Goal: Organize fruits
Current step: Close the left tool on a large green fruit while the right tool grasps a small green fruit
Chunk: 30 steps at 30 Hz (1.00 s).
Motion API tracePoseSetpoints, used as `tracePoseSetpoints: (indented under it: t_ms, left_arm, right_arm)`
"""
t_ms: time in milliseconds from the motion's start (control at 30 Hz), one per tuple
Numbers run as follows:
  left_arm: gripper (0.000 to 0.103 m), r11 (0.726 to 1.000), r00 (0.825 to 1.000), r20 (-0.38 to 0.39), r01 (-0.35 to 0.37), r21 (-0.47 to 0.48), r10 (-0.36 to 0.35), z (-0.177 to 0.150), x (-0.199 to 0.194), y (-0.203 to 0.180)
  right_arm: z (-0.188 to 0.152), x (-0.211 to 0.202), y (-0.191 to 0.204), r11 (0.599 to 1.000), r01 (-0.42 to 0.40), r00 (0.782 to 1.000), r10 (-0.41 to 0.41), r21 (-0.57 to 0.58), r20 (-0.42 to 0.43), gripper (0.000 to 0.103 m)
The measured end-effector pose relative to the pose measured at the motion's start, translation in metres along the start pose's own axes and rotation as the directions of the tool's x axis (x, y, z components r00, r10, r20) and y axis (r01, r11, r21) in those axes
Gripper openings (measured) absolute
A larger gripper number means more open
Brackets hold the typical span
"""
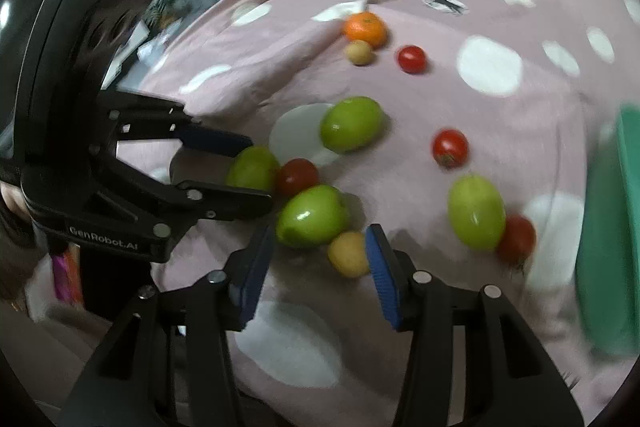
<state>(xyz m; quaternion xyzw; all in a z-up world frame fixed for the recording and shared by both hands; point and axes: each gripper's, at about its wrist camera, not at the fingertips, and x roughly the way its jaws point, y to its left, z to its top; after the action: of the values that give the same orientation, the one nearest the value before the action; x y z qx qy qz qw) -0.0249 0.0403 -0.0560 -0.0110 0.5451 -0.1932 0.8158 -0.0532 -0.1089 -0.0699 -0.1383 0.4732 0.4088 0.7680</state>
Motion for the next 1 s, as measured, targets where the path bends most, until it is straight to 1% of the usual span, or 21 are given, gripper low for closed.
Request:
tracePoseSetpoints:
  t_ms: [33, 100, 300, 400, 433, 467, 533, 600, 800, 900, 1000]
  left_arm:
    - [0.053, 1.0, 1.0, -0.002, 0.0, 0.004, 0.0, 0.0, 0.0, -0.001]
    - [0.053, 1.0, 1.0, 0.0, -0.002, 0.0, 0.002, 0.001, 0.001, -0.001]
    - [0.052, 1.0, 1.0, -0.024, 0.002, -0.027, -0.002, -0.002, 0.008, 0.005]
    - [0.048, 0.999, 1.0, -0.022, 0.011, -0.04, -0.012, -0.004, 0.008, 0.007]
    - [0.046, 0.999, 1.0, -0.019, 0.014, -0.044, -0.014, -0.004, 0.008, 0.008]
    - [0.044, 0.999, 1.0, -0.017, 0.013, -0.044, -0.013, -0.004, 0.008, 0.009]
    - [0.044, 0.999, 1.0, -0.012, 0.008, -0.046, -0.008, -0.005, 0.008, 0.01]
    - [0.043, 0.998, 1.0, -0.003, 0.015, -0.057, -0.015, -0.004, 0.008, 0.011]
    - [0.042, 0.996, 0.999, 0.025, 0.031, -0.084, -0.029, -0.005, 0.005, 0.014]
    - [0.042, 0.995, 0.998, 0.052, 0.036, -0.096, -0.031, -0.006, -0.004, 0.015]
    - [0.042, 0.994, 0.997, 0.078, 0.036, -0.101, -0.028, -0.003, -0.013, 0.015]
  right_arm:
    - [0.002, 0.002, 0.003, 0.999, 0.007, 1.0, -0.007, -0.031, -0.006, 0.058]
    - [0.006, 0.005, 0.005, 0.998, 0.01, 1.0, -0.01, -0.058, -0.012, 0.059]
    - [0.01, 0.017, 0.003, 0.995, 0.018, 0.999, -0.021, -0.099, -0.029, 0.059]
    - [0.01, 0.02, 0.002, 0.994, 0.0, 0.999, -0.004, -0.113, -0.034, 0.057]
    - [0.011, 0.022, 0.003, 0.993, -0.006, 0.999, 0.002, -0.116, -0.035, 0.053]
    - [0.011, 0.025, 0.002, 0.993, -0.015, 0.999, 0.01, -0.118, -0.041, 0.046]
    - [0.012, 0.028, 0.002, 0.994, -0.022, 0.999, 0.017, -0.108, -0.047, 0.047]
    - [0.012, 0.028, 0.001, 0.995, -0.034, 0.999, 0.03, -0.091, -0.04, 0.046]
    - [0.009, 0.023, -0.002, 0.999, -0.035, 0.999, 0.035, -0.04, -0.002, 0.046]
    - [0.008, 0.01, -0.003, 0.999, -0.034, 0.999, 0.035, -0.016, 0.04, 0.046]
    - [0.007, -0.007, -0.011, 0.999, -0.026, 0.995, 0.022, 0.038, 0.1, 0.046]
